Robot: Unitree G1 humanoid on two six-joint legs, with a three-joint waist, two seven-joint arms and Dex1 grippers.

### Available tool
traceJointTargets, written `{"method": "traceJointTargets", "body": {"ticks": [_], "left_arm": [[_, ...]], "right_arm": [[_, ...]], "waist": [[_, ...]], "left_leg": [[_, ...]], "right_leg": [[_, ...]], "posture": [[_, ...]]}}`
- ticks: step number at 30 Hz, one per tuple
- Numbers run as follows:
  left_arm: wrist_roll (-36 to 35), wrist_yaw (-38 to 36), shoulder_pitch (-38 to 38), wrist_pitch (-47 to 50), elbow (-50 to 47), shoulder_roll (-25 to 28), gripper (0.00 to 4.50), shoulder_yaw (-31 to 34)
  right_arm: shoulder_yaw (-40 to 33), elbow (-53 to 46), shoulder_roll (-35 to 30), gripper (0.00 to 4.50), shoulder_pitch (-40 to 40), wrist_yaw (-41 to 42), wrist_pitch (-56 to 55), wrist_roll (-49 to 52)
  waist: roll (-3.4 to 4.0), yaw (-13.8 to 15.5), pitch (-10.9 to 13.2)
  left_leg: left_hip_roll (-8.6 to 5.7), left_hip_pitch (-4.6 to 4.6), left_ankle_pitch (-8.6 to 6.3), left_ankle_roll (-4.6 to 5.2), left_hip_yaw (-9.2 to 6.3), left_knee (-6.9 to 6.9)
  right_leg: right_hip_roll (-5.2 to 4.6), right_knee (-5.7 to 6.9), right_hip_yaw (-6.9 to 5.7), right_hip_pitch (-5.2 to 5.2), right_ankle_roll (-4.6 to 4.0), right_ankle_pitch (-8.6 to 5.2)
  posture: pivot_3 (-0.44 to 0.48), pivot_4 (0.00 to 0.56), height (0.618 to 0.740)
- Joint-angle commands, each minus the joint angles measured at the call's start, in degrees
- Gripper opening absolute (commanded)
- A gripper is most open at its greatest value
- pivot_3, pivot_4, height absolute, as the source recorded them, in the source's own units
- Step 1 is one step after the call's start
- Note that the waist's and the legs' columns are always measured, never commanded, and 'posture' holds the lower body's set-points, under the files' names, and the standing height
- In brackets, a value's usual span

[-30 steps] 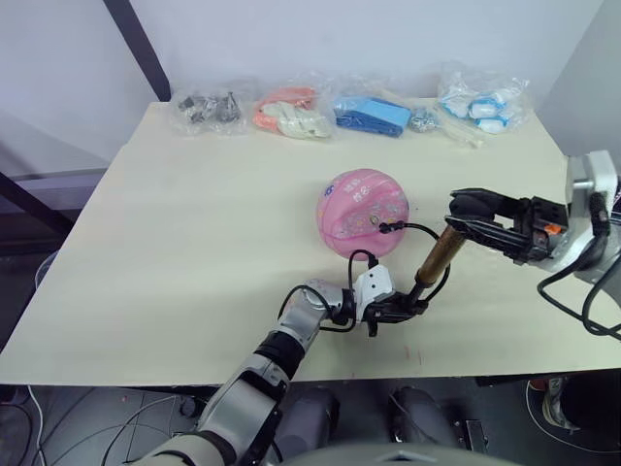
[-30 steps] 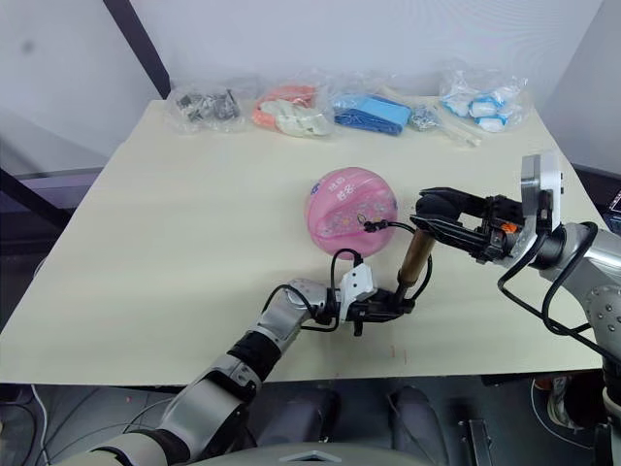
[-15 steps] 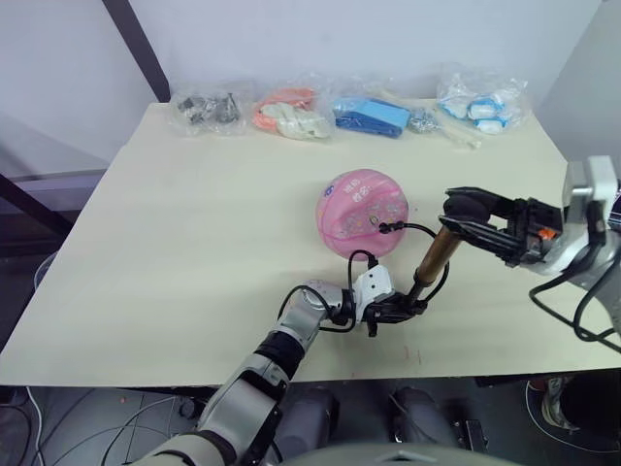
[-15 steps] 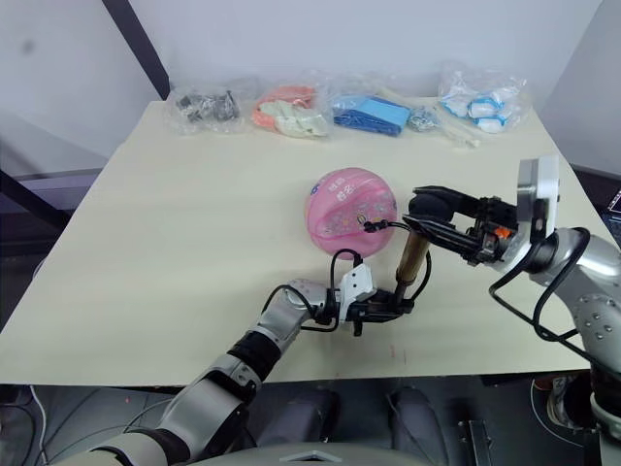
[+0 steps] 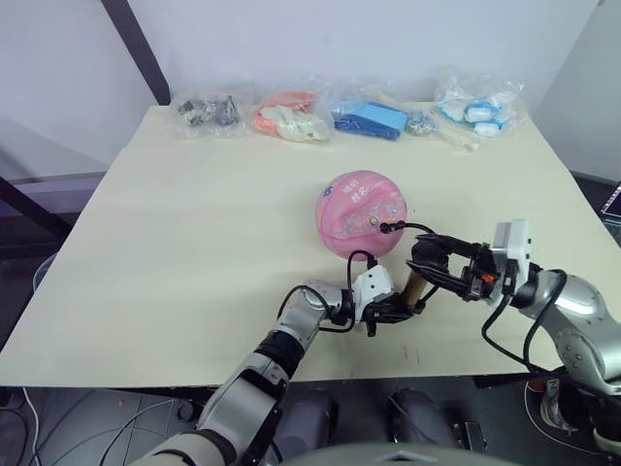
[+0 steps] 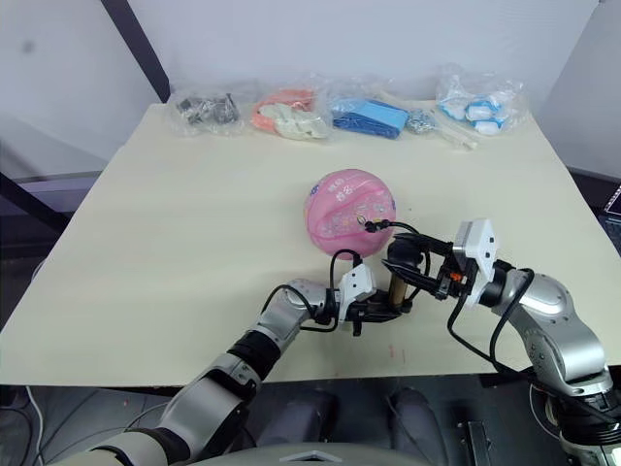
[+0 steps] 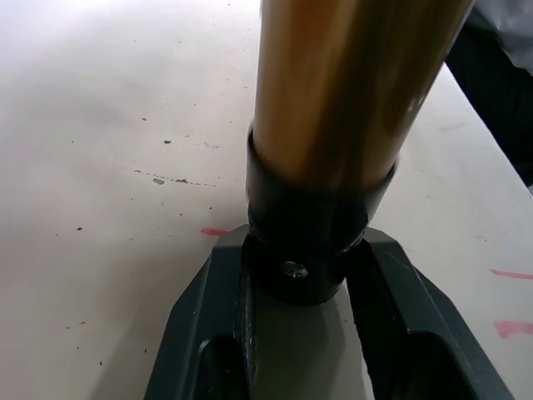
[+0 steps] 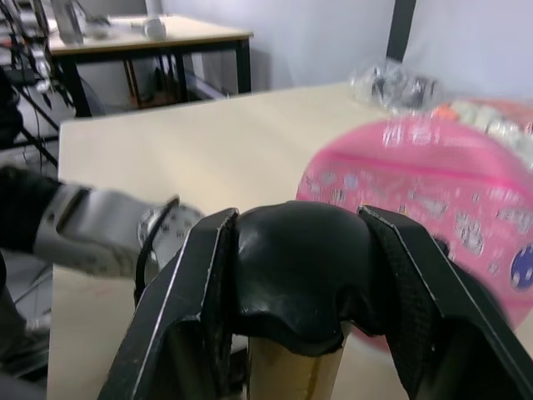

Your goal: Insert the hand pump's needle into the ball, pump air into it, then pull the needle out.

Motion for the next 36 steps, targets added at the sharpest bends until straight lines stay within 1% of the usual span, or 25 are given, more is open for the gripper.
{"method": "traceJointTargets", "body": {"ticks": [1, 7, 11, 15, 18, 21, 24, 26, 28, 36], "left_arm": [[1.0, 0.2, 1.5, 2.6, 3.2, 1.0, 1.08, 0.1], [1.0, 0.1, 1.3, 2.6, 3.4, 1.1, 1.08, 0.1], [0.9, -0.1, 1.1, 2.5, 3.7, 1.1, 1.08, 0.1], [0.9, -0.3, 1.0, 2.6, 3.8, 1.1, 1.08, 0.1], [0.9, -0.4, 0.8, 2.7, 3.9, 1.0, 1.08, 0.1], [0.8, -0.4, 0.4, 2.8, 4.0, 1.1, 1.08, 0.3], [0.7, -0.4, 0.4, 3.1, 3.8, 1.2, 1.08, 0.4], [0.7, -0.3, 0.4, 3.2, 3.7, 1.2, 1.08, 0.4], [0.6, -0.2, 0.5, 3.3, 3.6, 1.2, 1.08, 0.4], [0.7, 0.3, 0.7, 3.4, 3.4, 1.0, 1.08, 0.5]], "right_arm": [[-1.4, -0.5, -0.6, 1.91, -0.1, -0.3, 2.5, 1.0], [-11.0, -6.0, -6.7, 1.91, -6.9, 0.5, 10.6, 14.0], [-17.1, -6.3, -10.8, 1.91, -11.8, -0.4, 15.6, 21.4], [-20.4, -5.0, -12.5, 1.91, -16.1, -2.2, 18.5, 25.3], [-21.3, -4.3, -12.7, 1.91, -17.9, -3.1, 19.4, 26.1], [-20.7, -4.6, -12.0, 1.91, -18.3, -3.8, 20.2, 26.5], [-17.2, -6.4, -10.9, 1.91, -14.6, -3.2, 19.5, 23.0], [-14.1, -6.5, -9.5, 1.91, -11.1, -2.7, 16.9, 18.0], [-11.6, -6.3, -7.6, 1.91, -8.4, -2.7, 15.2, 15.1], [-4.7, -3.0, -1.7, 1.91, -1.6, -3.0, 8.1, 5.1]], "waist": [[0.00, 0.0, 0.0], [0.20, 0.0, 0.2], [0.22, 0.1, 0.3], [0.21, 0.1, 0.3], [0.19, 0.1, 0.3], [0.19, 0.1, 0.3], [0.18, 0.1, 0.3], [0.13, 0.1, 0.3], [0.05, 0.0, 0.2], [0.06, 0.0, 0.2]], "left_leg": [[0.00, 0.00, 0.00, 0.00, 0.00, 0.00], [-0.01, -0.16, 0.00, 0.00, 0.01, 0.00], [-0.02, -0.25, 0.00, 0.01, -0.05, 0.00], [-0.02, -0.35, 0.00, 0.01, -0.02, 0.01], [-0.02, -0.37, 0.00, 0.01, -0.02, 0.01], [-0.02, -0.40, 0.00, 0.01, -0.01, 0.01], [-0.03, -0.40, 0.00, 0.01, -0.02, 0.01], [-0.02, -0.37, 0.00, 0.01, -0.03, 0.01], [-0.02, -0.31, 0.00, 0.01, -0.03, 0.01], [0.02, -0.01, 0.00, 0.01, 0.05, 0.01]], "right_leg": [[0.00, 0.00, 0.00, 0.00, 0.00, 0.00], [-0.01, -0.02, 0.03, -0.04, -0.01, 0.01], [-0.05, -0.04, -0.05, -0.08, -0.02, 0.01], [-0.08, -0.05, -0.01, -0.18, -0.02, 0.01], [-0.14, -0.05, -0.03, -0.20, -0.03, 0.02], [-0.28, -0.04, -0.03, -0.23, -0.03, 0.02], [-0.28, -0.04, -0.05, -0.23, -0.03, 0.02], [-0.27, -0.04, -0.06, -0.20, -0.02, 0.02], [-0.26, -0.03, -0.05, -0.16, -0.02, 0.01], [0.01, 0.04, 0.04, -0.04, 0.01, 0.00]], "posture": [[0.000, 0.150, 0.740], [0.000, 0.150, 0.740], [0.000, 0.150, 0.740], [0.000, 0.150, 0.740], [0.000, 0.150, 0.740], [0.000, 0.150, 0.740], [0.000, 0.150, 0.740], [0.000, 0.150, 0.740], [0.000, 0.150, 0.740], [0.000, 0.150, 0.740]]}}
